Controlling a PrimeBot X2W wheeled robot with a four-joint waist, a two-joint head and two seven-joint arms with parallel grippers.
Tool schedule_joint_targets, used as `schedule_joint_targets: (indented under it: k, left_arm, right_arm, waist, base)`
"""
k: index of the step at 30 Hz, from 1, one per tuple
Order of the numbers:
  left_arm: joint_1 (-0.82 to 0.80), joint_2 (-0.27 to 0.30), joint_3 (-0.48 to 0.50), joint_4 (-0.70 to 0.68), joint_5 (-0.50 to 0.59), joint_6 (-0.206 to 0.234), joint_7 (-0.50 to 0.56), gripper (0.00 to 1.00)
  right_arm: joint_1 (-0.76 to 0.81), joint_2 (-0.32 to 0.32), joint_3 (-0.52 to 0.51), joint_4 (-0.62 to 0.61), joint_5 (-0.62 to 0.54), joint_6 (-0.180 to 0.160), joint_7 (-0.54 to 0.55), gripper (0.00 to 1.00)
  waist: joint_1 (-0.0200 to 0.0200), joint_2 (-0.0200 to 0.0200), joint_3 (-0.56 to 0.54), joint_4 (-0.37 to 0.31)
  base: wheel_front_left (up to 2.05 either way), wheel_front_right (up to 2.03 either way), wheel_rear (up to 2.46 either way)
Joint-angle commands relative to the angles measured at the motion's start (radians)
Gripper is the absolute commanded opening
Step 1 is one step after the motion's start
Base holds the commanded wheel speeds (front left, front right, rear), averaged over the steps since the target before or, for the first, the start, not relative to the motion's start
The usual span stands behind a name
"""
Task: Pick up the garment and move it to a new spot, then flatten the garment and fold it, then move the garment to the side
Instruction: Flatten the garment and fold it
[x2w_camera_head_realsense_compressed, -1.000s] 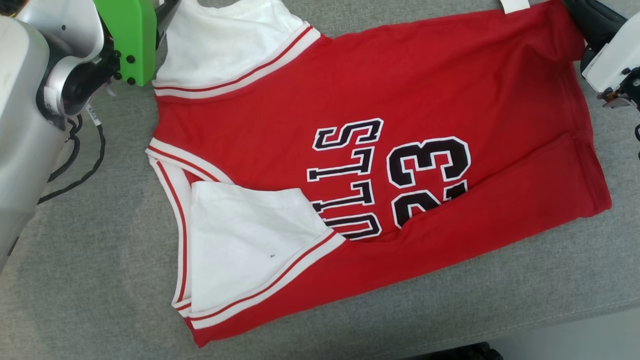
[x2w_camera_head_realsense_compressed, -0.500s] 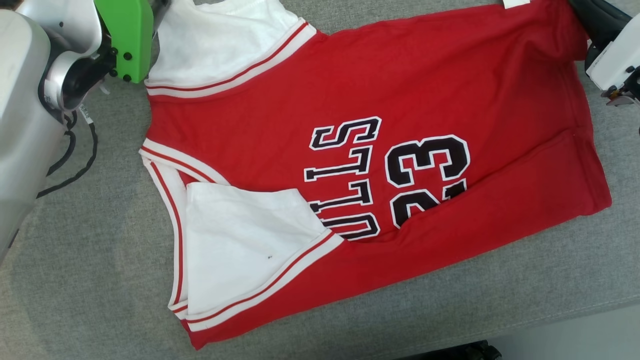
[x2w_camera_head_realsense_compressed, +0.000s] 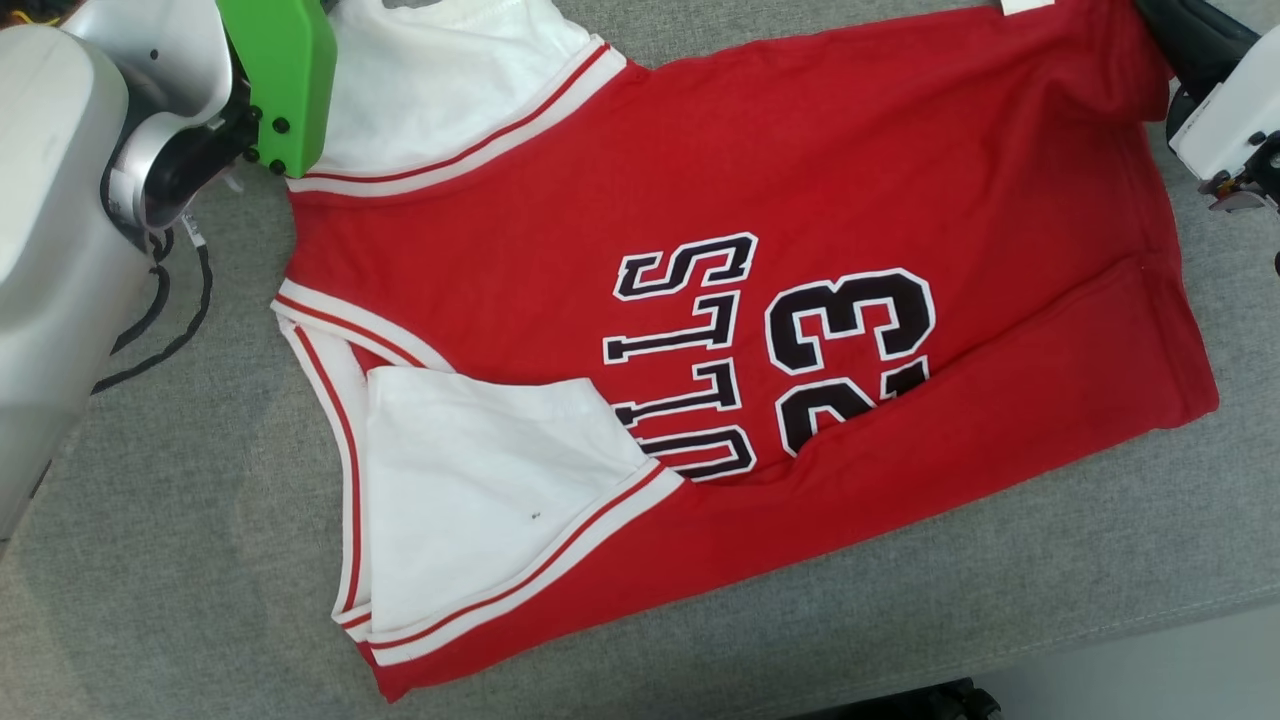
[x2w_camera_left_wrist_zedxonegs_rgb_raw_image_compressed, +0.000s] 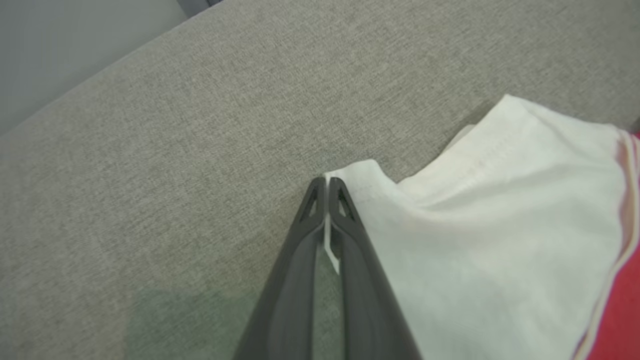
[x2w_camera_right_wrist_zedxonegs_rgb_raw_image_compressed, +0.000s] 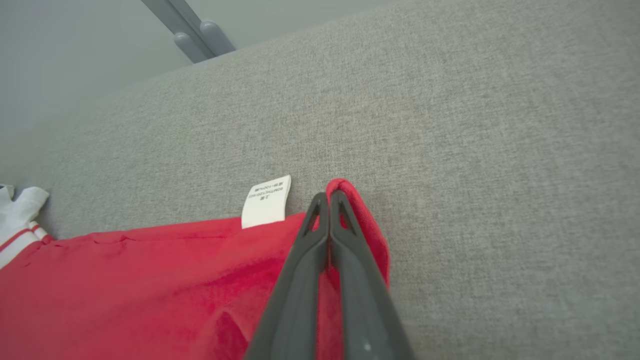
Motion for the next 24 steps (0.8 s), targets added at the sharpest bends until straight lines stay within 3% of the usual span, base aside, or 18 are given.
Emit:
schedule_joint_targets:
  k: [1, 16, 24]
  left_arm:
    - [-0.022, 0.007, 0.004, -0.004, 0.01, -0.006, -0.025, 0.0]
    - [-0.091, 0.021, 0.046, 0.013, 0.054, -0.028, -0.274, 0.0]
    - [-0.067, 0.011, 0.048, 0.035, 0.003, -0.035, -0.277, 0.0]
  right_arm:
    - [-0.011, -0.006, 0.0, 0.002, 0.005, -0.001, -0.012, 0.0]
    - [-0.047, -0.032, -0.007, 0.025, 0.014, -0.001, -0.115, 0.0]
    - [-0.062, -0.057, 0.004, 0.069, 0.019, -0.001, -0.122, 0.0]
  waist:
    - [0.0, 0.0, -0.002, 0.002]
    - [0.0, 0.0, -0.054, 0.044]
    - [0.0, 0.0, -0.068, 0.067]
  base:
    - [0.0, 0.0, 0.0]
    - [0.0, 0.0, 0.0]
    - [0.0, 0.0, 0.0]
